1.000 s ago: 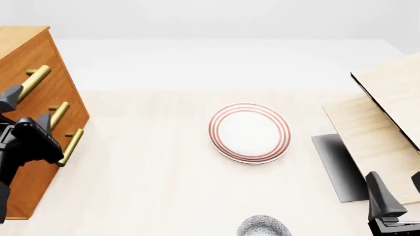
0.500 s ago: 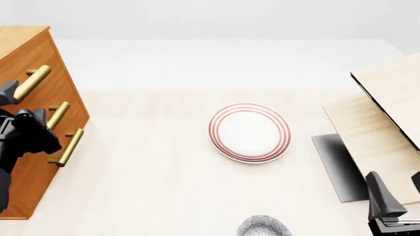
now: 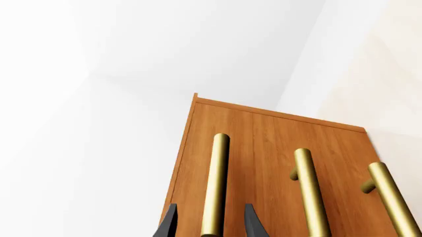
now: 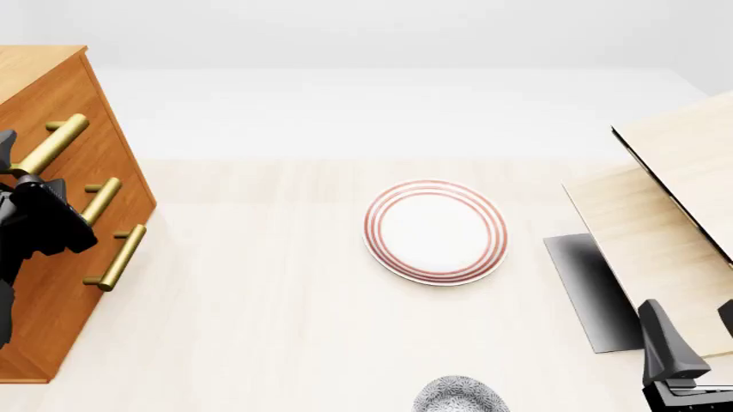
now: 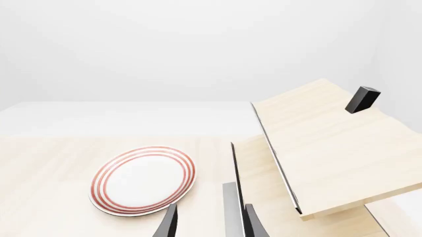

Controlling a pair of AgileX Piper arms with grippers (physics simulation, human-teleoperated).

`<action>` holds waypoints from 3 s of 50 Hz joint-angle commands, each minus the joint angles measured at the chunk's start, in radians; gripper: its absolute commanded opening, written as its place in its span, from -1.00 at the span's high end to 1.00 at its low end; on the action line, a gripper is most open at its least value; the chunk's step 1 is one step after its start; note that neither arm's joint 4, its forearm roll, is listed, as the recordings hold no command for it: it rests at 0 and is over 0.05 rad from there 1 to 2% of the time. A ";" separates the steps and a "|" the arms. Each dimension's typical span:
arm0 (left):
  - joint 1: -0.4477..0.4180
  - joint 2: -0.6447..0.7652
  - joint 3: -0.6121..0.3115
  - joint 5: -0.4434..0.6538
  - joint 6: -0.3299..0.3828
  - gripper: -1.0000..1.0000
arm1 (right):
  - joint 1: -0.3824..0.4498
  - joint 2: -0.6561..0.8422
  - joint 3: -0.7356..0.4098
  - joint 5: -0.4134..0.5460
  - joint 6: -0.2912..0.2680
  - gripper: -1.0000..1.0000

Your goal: Open the top drawer of the cabinet and put the bowl in it.

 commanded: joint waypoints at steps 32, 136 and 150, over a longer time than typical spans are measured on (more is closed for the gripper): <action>0.006 0.006 0.009 -0.026 0.010 1.00 | 0.000 -0.001 0.001 0.000 0.000 -1.00; -0.320 -0.011 0.004 -0.010 0.076 1.00 | 0.000 -0.001 0.001 0.000 0.000 -1.00; -0.358 -0.024 0.046 -0.043 0.080 1.00 | 0.000 -0.002 0.001 0.000 0.000 -1.00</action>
